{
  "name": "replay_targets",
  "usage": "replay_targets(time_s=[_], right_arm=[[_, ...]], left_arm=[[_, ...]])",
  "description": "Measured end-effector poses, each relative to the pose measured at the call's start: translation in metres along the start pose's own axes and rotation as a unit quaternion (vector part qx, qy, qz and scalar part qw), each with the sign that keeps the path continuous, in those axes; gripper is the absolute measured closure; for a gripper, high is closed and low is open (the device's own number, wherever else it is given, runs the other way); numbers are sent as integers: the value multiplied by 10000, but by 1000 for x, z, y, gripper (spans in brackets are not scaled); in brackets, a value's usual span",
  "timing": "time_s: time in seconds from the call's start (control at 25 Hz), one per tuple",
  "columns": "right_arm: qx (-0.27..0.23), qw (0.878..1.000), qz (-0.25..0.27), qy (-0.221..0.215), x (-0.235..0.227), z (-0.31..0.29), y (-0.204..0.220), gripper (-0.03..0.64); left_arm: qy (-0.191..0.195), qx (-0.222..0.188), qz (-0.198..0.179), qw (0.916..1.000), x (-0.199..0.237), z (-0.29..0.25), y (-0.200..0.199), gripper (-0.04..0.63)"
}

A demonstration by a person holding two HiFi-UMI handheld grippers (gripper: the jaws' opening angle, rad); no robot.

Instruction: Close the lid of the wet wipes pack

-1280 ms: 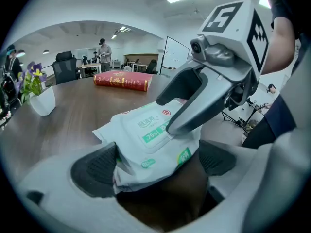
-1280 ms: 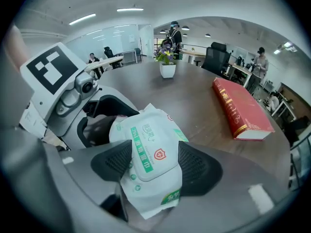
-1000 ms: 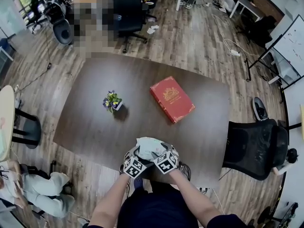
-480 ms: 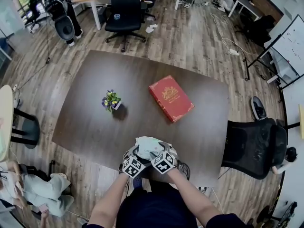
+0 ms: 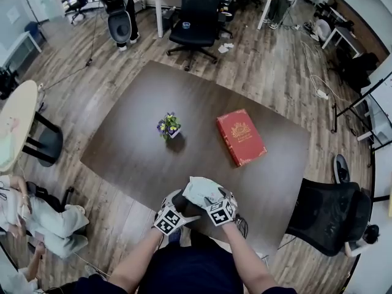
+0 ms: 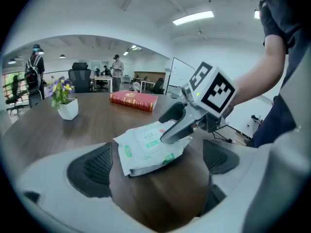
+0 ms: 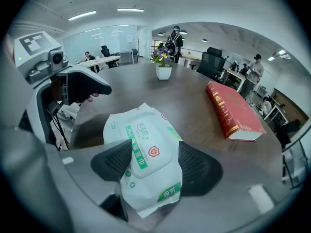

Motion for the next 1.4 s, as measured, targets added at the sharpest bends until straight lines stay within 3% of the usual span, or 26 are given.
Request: replay_targets(time_s=[0.16, 0.28, 0.68, 1.0, 1.4], right_arm=[[-71, 9995, -309, 79, -6, 1, 4, 266], [-85, 9982, -589, 48, -9, 7, 9, 191], [-888, 9912, -979, 35, 7, 79, 14, 169], [-1459, 9750, -1673, 64, 15, 130, 36, 154], [-2171, 9532, -2090, 256, 34, 197, 64, 107]], left_arm=[[-218, -371, 250, 9988, -6, 30, -10, -3], [-321, -591, 303, 9973, -9, 47, -19, -5], [-272, -715, 290, 9966, -13, 69, -22, -5], [-118, -789, 373, 9961, -18, 80, -16, -5], [-51, -1053, 352, 9938, -31, 121, -33, -5]])
Point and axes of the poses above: the fingertips, and each gripper's own axes: z backward along the fingers, x to its left, y out of its underside, the point moved 8 cm from there along z, backward along the fingers, and after that the axes turned 6 degrees about -z, right-handed, at the moved point
